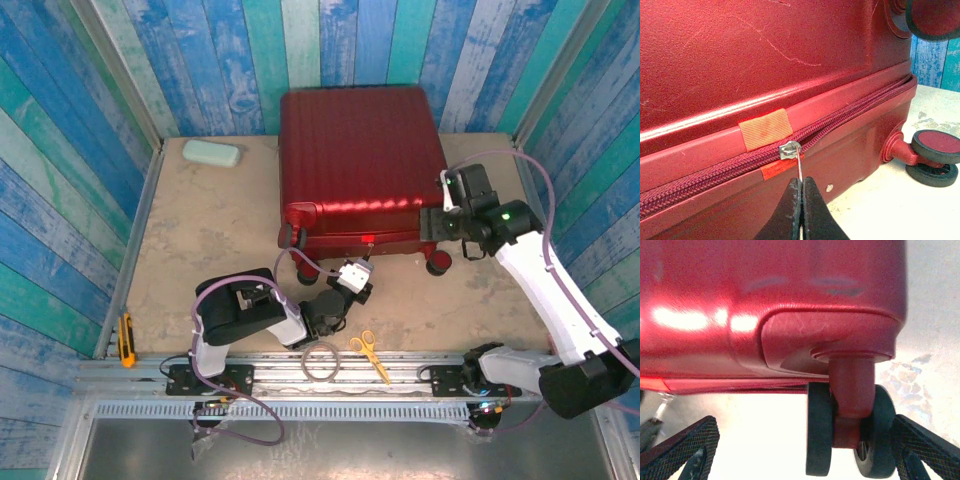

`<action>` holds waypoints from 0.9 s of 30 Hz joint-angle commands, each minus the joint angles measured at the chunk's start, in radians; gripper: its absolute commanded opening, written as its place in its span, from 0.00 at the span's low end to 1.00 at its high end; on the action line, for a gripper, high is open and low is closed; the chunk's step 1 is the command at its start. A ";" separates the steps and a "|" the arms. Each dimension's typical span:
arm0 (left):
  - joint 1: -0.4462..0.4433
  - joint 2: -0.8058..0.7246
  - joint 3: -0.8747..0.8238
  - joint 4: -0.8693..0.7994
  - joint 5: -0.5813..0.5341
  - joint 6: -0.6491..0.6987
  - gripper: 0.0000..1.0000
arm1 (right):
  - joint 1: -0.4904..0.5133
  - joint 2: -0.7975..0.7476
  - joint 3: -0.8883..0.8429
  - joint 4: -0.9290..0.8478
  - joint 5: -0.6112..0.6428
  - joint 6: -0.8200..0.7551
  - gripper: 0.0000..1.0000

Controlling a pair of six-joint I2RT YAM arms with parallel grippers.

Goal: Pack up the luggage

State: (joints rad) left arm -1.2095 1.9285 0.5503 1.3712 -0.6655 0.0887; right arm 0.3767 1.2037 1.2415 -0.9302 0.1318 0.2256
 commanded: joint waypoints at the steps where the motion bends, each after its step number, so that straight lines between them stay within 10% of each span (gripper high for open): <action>1: -0.068 0.009 0.011 -0.094 0.163 -0.018 0.00 | -0.002 0.038 -0.004 -0.015 -0.011 -0.027 0.90; 12: -0.068 0.002 0.029 -0.129 0.176 -0.023 0.00 | -0.034 0.129 -0.005 -0.032 0.120 -0.067 0.80; 20: -0.068 0.009 0.035 -0.134 0.184 -0.022 0.00 | -0.130 0.066 -0.008 -0.011 -0.034 -0.108 0.83; 27: -0.067 0.005 0.044 -0.156 0.192 -0.024 0.00 | -0.148 0.117 -0.002 0.023 -0.115 -0.137 0.66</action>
State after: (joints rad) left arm -1.2102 1.9282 0.5781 1.3170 -0.6689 0.0704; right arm 0.2321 1.2980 1.2415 -0.9237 0.0788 0.1139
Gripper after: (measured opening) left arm 0.049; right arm 0.679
